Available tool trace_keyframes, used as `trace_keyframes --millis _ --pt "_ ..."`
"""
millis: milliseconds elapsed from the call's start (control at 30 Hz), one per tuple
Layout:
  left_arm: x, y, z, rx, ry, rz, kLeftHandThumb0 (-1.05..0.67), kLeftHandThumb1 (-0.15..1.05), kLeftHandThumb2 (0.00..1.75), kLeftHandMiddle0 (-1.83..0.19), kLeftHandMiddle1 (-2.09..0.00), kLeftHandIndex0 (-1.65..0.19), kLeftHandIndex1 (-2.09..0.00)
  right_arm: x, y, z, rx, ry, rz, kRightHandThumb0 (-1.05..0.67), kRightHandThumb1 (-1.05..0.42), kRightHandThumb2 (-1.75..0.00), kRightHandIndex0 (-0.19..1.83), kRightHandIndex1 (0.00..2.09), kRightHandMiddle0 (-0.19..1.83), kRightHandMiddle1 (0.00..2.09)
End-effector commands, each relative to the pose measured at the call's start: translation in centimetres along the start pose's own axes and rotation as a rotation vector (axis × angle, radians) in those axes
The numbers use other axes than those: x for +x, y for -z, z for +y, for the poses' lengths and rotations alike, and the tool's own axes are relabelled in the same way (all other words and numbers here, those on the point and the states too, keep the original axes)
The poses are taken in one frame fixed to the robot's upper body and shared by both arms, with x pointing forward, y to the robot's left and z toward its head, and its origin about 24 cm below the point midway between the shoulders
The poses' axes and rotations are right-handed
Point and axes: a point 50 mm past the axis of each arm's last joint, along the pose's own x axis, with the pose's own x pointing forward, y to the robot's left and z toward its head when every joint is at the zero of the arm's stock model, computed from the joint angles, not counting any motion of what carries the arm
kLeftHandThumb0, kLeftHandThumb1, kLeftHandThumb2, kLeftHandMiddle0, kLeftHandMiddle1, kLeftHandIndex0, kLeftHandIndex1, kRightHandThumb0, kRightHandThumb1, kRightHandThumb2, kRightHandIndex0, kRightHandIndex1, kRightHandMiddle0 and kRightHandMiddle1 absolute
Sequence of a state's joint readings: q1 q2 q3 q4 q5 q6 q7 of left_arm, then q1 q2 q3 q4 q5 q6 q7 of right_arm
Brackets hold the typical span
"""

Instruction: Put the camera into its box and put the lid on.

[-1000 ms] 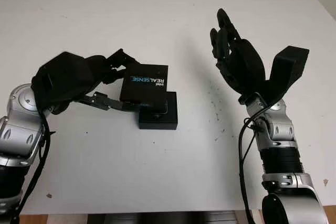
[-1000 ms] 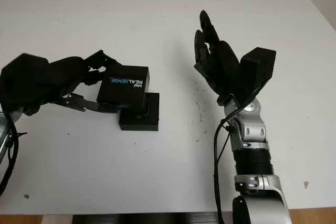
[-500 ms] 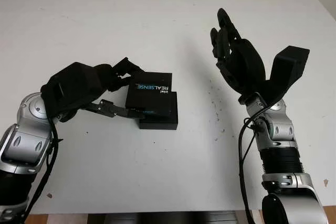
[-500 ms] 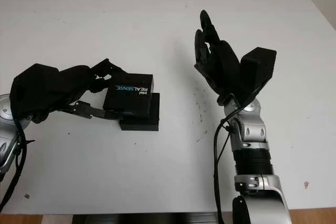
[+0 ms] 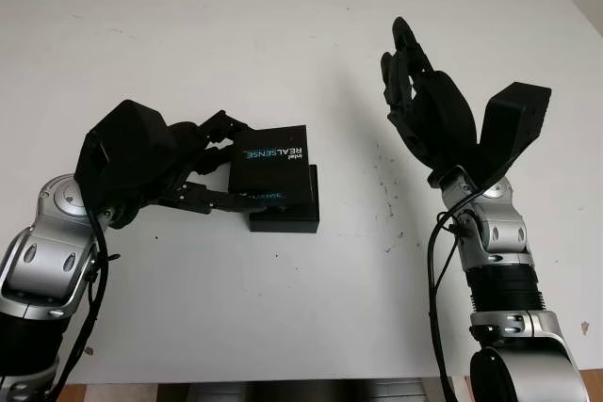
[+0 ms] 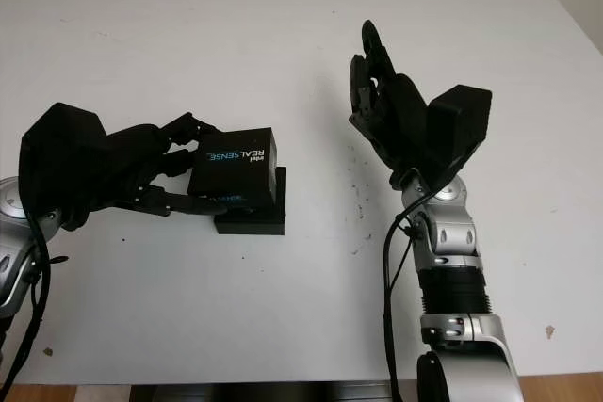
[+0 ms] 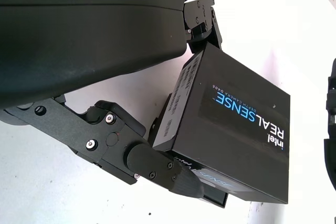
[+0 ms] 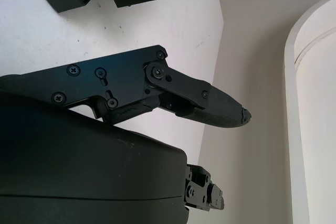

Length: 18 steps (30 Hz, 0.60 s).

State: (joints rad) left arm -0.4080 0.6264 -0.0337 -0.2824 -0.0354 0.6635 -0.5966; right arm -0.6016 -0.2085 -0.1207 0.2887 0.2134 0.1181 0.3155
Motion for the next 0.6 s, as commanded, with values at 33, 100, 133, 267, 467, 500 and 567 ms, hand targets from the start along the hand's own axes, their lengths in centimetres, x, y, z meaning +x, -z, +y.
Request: trace_keyframes --millis 33,100,133,267,467,500,567 --pt "-0.19 0.13 -0.38 -0.003 0.010 0.004 -0.40 1.05 0.23 -0.14 -0.06 -0.18 -1.80 -0.16 0.00 0.26 -0.001 -0.007 -0.004 -0.71 -1.05 -0.72 -0.19 0.00 -0.19 0.00" --pt "-0.18 0.11 -0.44 0.004 0.012 0.004 -0.40 1.05 0.23 -0.14 -0.06 -0.18 -1.79 -0.14 0.02 0.26 -0.002 -0.004 -0.003 -0.71 -1.05 -0.72 -0.19 0.00 -0.19 0.00" --pt "-0.17 0.10 -0.46 0.009 0.012 0.003 -0.40 1.05 0.22 -0.14 -0.06 -0.17 -1.78 -0.13 0.04 0.26 -0.002 -0.002 -0.002 -0.71 -1.05 -0.72 -0.19 0.00 -0.19 0.00" --pt "-0.11 0.18 -0.55 0.076 -0.001 0.006 -0.39 1.05 0.22 -0.13 -0.05 -0.16 -1.77 -0.12 0.10 0.27 -0.002 -0.002 -0.006 -0.71 -1.05 -0.72 -0.19 0.00 -0.19 0.00" --pt "-0.07 0.20 -0.65 0.139 -0.013 0.010 -0.37 1.05 0.22 -0.12 -0.05 -0.15 -1.73 -0.15 0.01 0.23 -0.003 -0.002 -0.008 -0.71 -1.05 -0.72 -0.19 0.00 -0.19 0.00" --pt "-0.07 0.18 -0.68 0.153 -0.015 0.011 -0.38 1.05 0.22 -0.13 -0.05 -0.15 -1.72 -0.14 0.01 0.23 -0.003 -0.002 -0.007 -0.71 -1.05 -0.72 -0.19 0.00 -0.19 0.00" --pt "-0.03 0.16 -0.76 0.181 -0.016 0.007 -0.38 1.05 0.22 -0.13 -0.06 -0.15 -1.72 -0.10 -0.01 0.27 -0.005 -0.004 -0.007 -0.71 -1.05 -0.72 -0.19 0.00 -0.19 0.00"
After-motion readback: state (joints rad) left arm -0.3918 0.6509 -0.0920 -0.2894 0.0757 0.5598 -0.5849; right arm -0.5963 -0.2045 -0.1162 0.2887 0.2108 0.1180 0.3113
